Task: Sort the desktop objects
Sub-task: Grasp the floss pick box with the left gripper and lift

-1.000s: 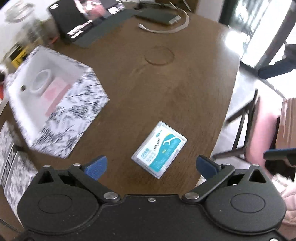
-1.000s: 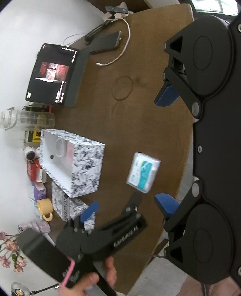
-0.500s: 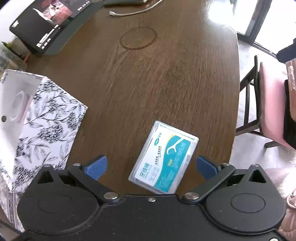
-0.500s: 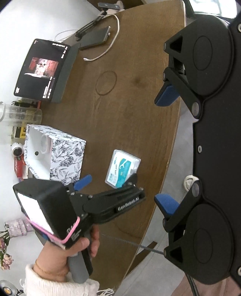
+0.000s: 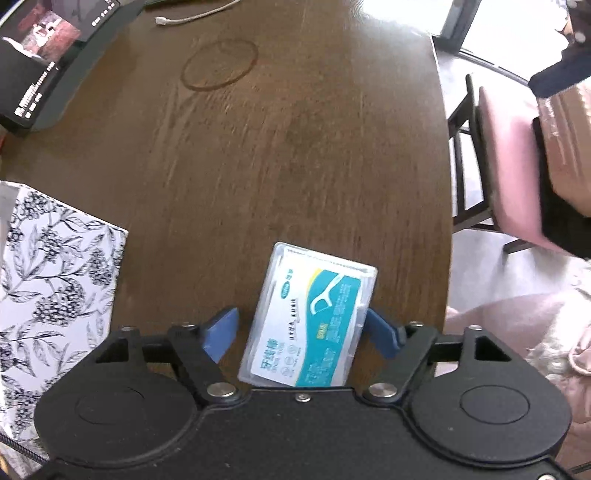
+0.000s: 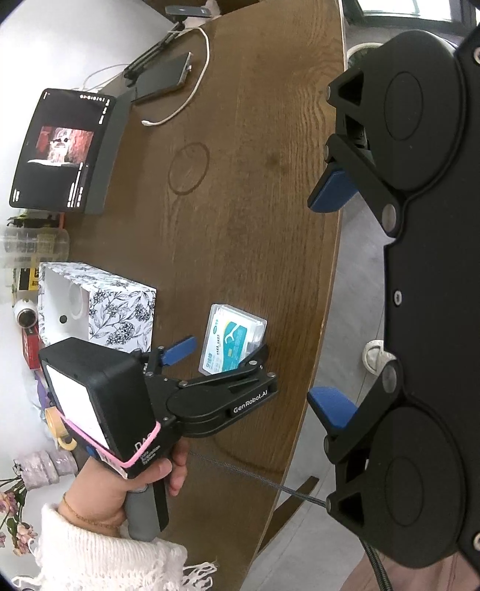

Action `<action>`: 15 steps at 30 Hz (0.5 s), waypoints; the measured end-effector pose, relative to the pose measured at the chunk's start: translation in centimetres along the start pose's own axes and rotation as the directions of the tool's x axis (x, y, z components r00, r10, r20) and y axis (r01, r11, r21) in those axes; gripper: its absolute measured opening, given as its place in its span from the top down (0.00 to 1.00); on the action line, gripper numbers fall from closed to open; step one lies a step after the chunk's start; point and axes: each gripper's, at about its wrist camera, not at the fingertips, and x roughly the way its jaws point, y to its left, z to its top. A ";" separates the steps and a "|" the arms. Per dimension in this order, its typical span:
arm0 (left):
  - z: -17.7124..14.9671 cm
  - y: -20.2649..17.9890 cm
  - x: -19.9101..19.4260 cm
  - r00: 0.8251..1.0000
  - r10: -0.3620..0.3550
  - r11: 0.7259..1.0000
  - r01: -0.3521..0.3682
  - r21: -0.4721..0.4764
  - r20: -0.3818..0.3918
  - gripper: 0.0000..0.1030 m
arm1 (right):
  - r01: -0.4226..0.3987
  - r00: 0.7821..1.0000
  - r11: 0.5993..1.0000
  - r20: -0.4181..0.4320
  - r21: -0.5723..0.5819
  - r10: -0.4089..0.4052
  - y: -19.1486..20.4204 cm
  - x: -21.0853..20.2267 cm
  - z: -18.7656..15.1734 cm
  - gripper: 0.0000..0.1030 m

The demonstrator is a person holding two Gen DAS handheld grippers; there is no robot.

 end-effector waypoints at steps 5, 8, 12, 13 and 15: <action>-0.2 0.5 -0.2 0.999 -0.045 0.999 0.045 -0.021 -0.003 0.42 | -0.006 1.000 1.000 -0.002 -0.006 0.006 0.2 0.1 0.1 0.01; -0.4 0.2 -0.3 0.999 -0.038 0.999 0.038 -0.027 0.000 0.43 | -0.009 1.000 1.000 0.001 -0.012 0.009 0.3 0.0 0.1 0.01; -0.6 0.1 -1.1 0.999 -0.027 0.998 0.030 -0.057 0.041 0.43 | -0.014 1.000 1.000 0.007 -0.021 0.014 0.3 -0.1 0.0 0.01; -0.6 0.2 -1.8 0.998 -0.025 0.997 0.029 -0.072 0.064 0.43 | -0.016 1.000 1.000 0.007 -0.021 0.016 0.3 -0.2 0.0 0.01; -0.7 0.5 -3.6 0.994 -0.014 0.995 0.025 -0.099 0.111 0.43 | -0.023 1.000 0.999 0.009 -0.024 0.023 0.2 -0.4 0.0 0.01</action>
